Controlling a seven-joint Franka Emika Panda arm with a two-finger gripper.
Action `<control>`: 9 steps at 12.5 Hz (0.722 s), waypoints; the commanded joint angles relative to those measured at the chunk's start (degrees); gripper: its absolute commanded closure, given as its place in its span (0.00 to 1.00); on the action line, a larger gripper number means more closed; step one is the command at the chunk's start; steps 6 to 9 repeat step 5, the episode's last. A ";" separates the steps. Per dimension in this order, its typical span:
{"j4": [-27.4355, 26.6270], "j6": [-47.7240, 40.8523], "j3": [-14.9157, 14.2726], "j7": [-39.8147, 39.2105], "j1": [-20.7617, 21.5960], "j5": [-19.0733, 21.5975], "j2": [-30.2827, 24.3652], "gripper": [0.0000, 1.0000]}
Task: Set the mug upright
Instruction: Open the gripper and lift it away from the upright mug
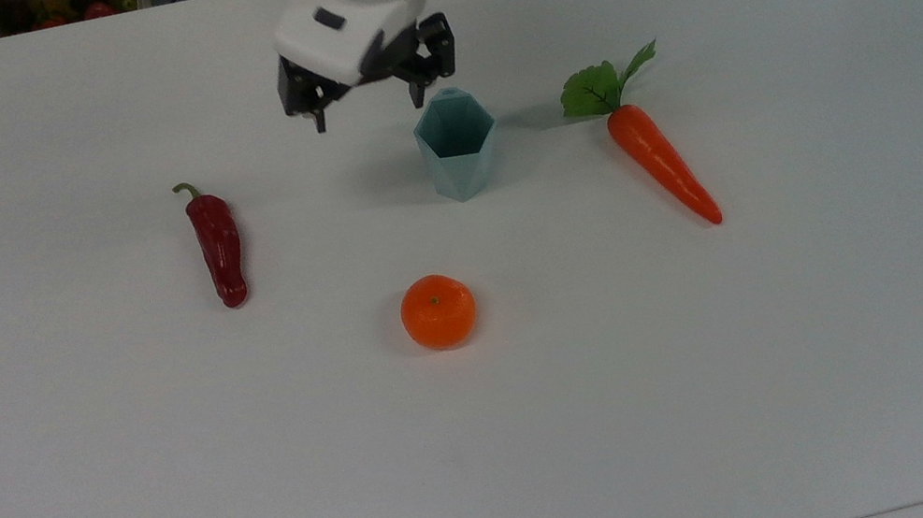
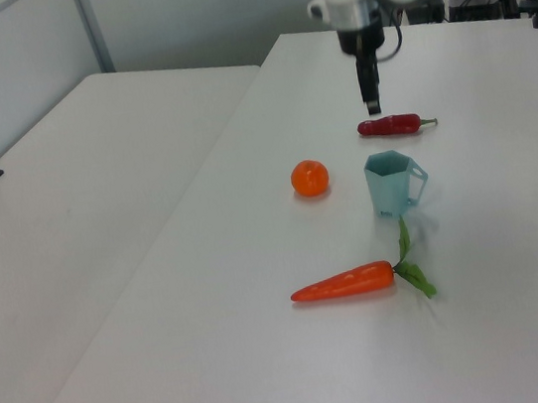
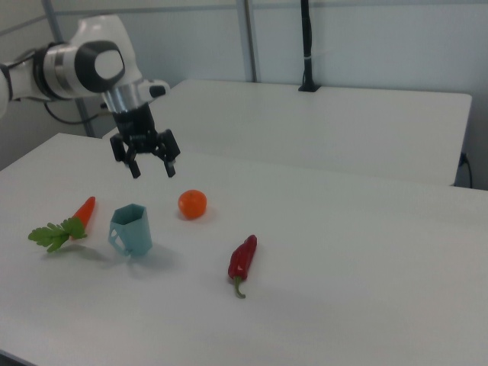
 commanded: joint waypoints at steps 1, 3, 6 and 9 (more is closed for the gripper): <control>-2.93 -2.71 -0.29 8.58 -2.60 3.06 -8.79 0.00; -2.93 -3.87 -0.29 8.59 -4.80 4.55 -11.44 0.00; -2.76 -4.57 -0.38 8.24 -5.42 5.00 -11.97 0.00; -2.76 -4.57 -0.38 8.24 -5.42 5.00 -11.97 0.00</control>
